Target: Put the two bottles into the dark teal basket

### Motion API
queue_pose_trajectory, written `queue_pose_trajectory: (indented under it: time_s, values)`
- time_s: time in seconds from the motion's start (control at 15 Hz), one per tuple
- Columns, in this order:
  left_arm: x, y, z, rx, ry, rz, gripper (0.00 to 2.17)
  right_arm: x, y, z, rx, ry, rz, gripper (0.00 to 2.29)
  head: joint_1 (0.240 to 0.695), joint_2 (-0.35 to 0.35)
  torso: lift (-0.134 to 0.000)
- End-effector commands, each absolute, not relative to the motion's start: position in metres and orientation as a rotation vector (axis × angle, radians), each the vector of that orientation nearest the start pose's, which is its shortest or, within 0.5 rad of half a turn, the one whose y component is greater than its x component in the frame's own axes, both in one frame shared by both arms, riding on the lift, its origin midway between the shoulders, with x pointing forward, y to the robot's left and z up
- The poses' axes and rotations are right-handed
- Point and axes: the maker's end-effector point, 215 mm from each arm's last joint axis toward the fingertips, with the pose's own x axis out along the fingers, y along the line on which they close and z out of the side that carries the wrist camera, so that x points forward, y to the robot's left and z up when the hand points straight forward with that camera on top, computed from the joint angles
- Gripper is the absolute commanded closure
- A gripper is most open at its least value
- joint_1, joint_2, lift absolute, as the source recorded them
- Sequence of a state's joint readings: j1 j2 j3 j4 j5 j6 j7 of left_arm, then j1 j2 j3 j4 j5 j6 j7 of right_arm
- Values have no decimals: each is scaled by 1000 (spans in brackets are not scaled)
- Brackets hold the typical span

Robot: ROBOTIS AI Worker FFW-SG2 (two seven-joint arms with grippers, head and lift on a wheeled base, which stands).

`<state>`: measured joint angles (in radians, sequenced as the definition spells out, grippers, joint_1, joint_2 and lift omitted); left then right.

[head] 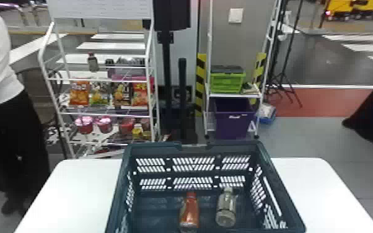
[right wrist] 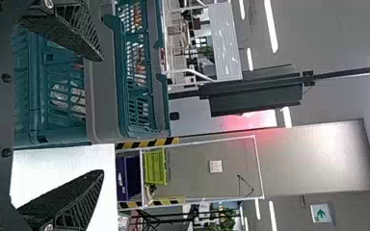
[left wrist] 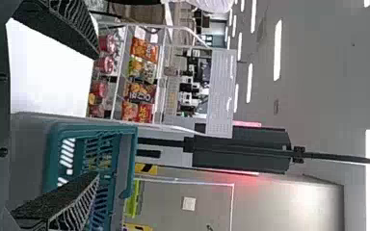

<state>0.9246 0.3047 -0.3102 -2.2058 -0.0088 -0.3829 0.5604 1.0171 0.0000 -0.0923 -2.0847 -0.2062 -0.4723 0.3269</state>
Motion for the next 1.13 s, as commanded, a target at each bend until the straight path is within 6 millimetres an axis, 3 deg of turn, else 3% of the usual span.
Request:
queue_pose_trajectory:
  time_s: [0.0,0.13,0.4,1.07]
  values:
    - [267,173,-343,-102,17,109,6,266,-217,-353,98,28,203,46,499,0,0]
    - [261,168,-349,-107,20,120,6,266,-211,-353,91,35,215,46,499,0,0]
    - [265,171,-339,-108,-1,122,6,265,-208,-355,87,58,224,46,499,0,0]
    - [262,176,-353,-85,36,138,6,264,-201,-354,81,73,239,46,499,0,0]
